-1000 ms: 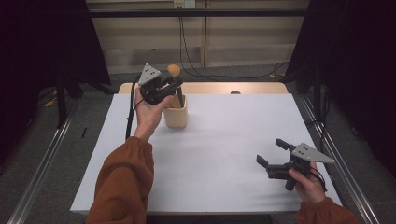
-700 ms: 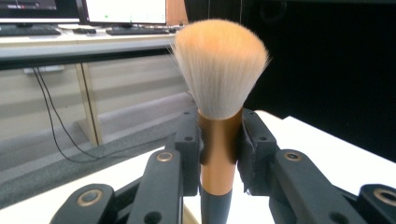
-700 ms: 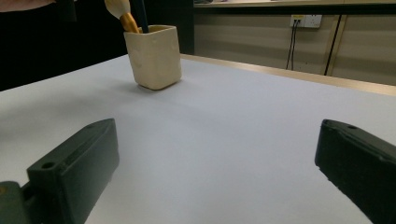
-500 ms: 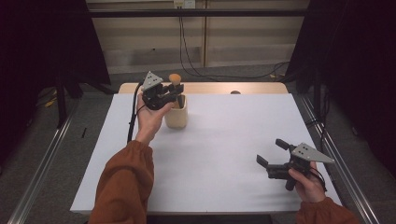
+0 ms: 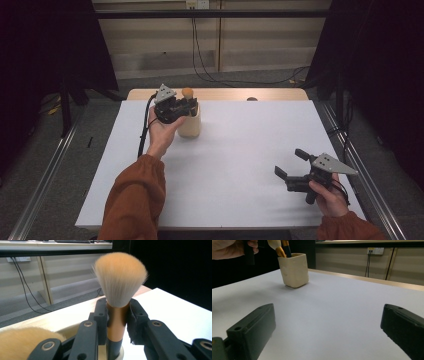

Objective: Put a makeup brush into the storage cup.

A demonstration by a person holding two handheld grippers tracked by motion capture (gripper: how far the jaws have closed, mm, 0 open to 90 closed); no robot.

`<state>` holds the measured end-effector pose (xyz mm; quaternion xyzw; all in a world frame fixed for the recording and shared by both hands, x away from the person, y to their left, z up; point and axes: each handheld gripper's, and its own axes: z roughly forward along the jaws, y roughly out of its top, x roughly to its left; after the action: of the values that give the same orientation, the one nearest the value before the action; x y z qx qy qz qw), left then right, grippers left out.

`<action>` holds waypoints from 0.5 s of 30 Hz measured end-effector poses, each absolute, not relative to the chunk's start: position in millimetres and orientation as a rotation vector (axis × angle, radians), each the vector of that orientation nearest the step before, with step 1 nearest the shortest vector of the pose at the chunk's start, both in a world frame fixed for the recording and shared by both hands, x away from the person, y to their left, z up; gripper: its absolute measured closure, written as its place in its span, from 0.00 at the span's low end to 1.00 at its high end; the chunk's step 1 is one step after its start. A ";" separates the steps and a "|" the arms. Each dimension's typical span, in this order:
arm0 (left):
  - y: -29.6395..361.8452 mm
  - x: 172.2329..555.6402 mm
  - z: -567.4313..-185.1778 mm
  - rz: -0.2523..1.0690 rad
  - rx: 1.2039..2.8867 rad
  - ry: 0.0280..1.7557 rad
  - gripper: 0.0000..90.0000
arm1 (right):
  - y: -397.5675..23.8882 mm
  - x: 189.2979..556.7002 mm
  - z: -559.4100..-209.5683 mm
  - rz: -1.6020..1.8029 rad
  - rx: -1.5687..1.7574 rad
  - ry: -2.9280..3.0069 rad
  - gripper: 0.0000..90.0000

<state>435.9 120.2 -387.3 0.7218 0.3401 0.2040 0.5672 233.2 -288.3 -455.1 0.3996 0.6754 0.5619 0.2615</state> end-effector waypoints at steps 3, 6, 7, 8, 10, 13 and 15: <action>119.3 436.0 -389.5 0.477 1.703 0.797 0.80 | -288.2 233.3 -455.1 1.519 1.080 1.829 0.00; 118.2 435.5 -393.0 0.486 1.715 0.790 0.80 | -288.4 233.2 -455.0 1.526 1.083 1.828 0.00; 118.0 435.5 -394.2 0.486 1.719 0.787 0.80 | -288.6 233.2 -455.0 1.526 1.082 1.827 0.00; 118.1 435.7 -395.3 0.489 1.725 0.787 0.80 | -288.7 233.1 -455.0 1.525 1.083 1.827 0.00; 117.8 435.7 -396.6 0.483 1.720 0.793 0.80 | -288.7 233.0 -455.0 1.525 1.082 1.827 0.00; 117.0 435.4 -397.3 0.487 1.722 0.792 0.77 | -288.3 233.3 -455.2 1.525 1.078 1.828 0.00; 116.1 435.8 -398.2 0.487 1.729 0.792 0.71 | -288.4 233.2 -455.3 1.522 1.076 1.831 0.00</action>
<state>435.8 116.1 -398.2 0.7323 0.3353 0.2063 0.5557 233.2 -288.4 -455.3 0.3975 0.6764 0.5622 0.2614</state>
